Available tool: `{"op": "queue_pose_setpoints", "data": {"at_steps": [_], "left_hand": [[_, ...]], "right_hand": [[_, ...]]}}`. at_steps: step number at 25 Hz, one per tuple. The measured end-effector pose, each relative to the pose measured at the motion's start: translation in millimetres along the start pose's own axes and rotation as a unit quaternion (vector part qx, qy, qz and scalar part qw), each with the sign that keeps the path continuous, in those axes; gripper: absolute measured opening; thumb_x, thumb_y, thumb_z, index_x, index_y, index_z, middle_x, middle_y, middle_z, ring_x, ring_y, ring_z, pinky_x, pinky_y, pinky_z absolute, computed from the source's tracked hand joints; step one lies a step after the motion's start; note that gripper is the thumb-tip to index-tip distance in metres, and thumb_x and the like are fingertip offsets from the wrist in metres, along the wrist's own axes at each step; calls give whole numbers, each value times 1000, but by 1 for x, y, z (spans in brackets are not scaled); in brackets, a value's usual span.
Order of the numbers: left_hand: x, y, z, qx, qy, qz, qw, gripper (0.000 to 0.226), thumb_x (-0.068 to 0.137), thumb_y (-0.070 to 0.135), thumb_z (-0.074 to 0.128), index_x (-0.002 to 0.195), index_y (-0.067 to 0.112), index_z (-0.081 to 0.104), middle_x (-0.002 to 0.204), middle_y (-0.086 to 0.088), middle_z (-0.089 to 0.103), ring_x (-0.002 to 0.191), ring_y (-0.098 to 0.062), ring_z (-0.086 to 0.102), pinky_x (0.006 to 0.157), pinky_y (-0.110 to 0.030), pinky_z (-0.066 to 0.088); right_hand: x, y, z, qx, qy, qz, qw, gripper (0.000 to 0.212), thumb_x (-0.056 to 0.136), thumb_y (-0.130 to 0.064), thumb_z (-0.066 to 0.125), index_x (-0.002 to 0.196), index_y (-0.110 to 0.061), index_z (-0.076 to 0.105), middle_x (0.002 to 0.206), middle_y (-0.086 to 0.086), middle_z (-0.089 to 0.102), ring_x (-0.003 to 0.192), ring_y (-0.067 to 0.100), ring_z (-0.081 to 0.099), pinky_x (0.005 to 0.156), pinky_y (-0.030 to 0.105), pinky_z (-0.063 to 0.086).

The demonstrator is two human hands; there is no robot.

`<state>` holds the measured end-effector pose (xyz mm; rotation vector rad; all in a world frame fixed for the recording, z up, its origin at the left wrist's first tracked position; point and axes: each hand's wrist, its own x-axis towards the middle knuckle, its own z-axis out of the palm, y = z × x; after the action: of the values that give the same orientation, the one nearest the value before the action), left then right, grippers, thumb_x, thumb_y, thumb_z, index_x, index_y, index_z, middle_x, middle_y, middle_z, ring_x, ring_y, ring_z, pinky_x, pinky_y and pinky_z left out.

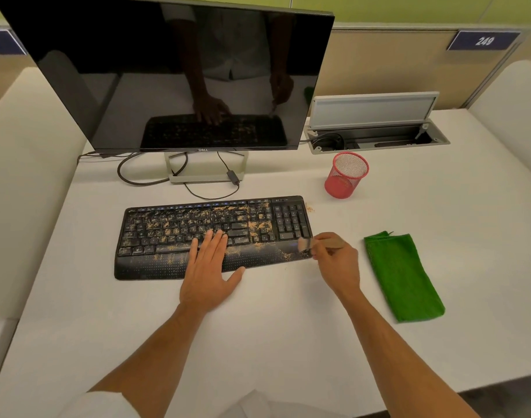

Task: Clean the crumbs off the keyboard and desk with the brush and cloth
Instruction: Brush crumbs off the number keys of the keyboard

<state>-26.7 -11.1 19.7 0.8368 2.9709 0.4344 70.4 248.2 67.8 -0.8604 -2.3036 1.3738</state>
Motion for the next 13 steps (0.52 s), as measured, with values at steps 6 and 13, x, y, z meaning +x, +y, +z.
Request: {"op": "queue_pose_setpoints", "data": {"at_steps": [6, 13], "left_hand": [[1, 0, 0, 0, -3, -1, 1000, 85, 93, 67, 31, 157, 13, 18, 165, 1, 11, 152, -12, -7, 123, -41, -8], [-1, 0, 0, -1, 2, 2, 1000, 85, 93, 67, 31, 157, 14, 17, 165, 1, 13, 152, -12, -6, 123, -41, -7]], "right_hand": [[1, 5, -9, -90, 86, -116, 985, 14, 94, -8, 62, 90, -14, 73, 89, -15, 69, 69, -3, 59, 64, 11, 39], [-34, 25, 15, -265, -3, -260, 929, 25, 81, -5, 74, 103, -17, 76, 78, 4, 71, 65, 29, 65, 54, 35, 52]]}}
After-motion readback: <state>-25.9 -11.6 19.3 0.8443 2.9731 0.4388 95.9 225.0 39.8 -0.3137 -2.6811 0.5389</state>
